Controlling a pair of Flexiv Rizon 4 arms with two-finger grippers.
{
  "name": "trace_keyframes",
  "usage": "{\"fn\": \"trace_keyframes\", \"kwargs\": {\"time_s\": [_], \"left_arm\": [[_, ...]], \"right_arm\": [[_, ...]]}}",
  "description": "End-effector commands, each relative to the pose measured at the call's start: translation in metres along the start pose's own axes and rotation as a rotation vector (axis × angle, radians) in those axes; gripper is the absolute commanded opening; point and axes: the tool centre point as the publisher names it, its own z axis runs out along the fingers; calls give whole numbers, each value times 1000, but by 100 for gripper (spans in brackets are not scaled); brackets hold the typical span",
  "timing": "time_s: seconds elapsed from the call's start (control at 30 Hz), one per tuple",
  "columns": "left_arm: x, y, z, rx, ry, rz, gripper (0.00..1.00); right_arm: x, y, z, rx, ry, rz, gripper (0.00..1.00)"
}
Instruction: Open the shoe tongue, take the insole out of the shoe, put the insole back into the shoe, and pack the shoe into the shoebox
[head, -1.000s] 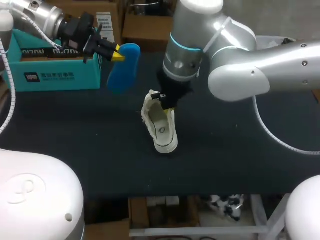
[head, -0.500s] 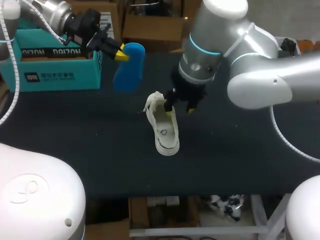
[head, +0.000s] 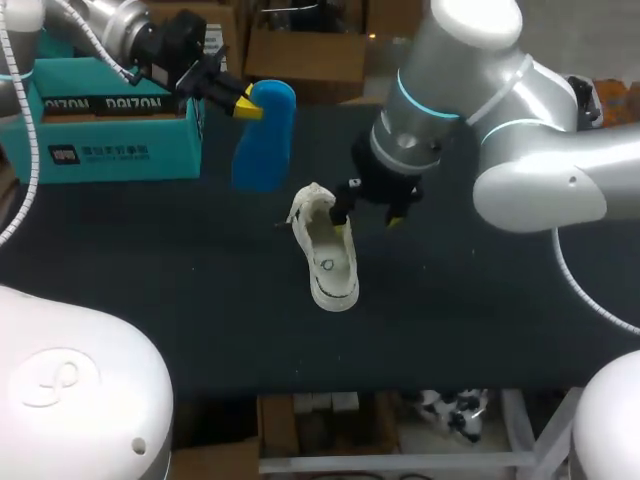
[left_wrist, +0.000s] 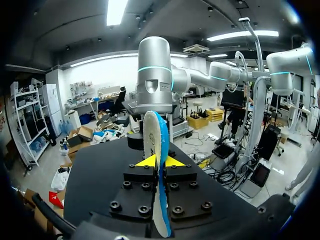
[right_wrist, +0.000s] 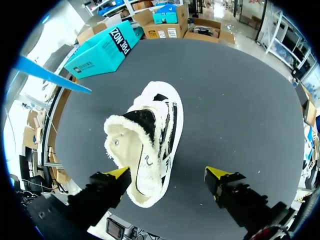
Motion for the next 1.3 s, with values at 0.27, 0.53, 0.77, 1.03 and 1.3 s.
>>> {"fn": "trace_keyframes", "kwargs": {"time_s": [0.27,0.53,0.77,1.03,1.3], "left_arm": [[84,-4,29,130,-121,-45,0],[120,-32,58,222,-191,-69,0],[117,-41,74,296,-237,-141,0],[118,-32,78,429,-242,-294,0],[116,-31,76,459,-227,-312,0]], "right_arm": [[-28,-27,-31,2,149,29,100],[-50,-63,-44,19,252,159,100],[-45,-76,-46,69,317,245,100],[-35,-85,-49,62,409,277,100],[-35,-85,-49,62,409,277,100]]}}
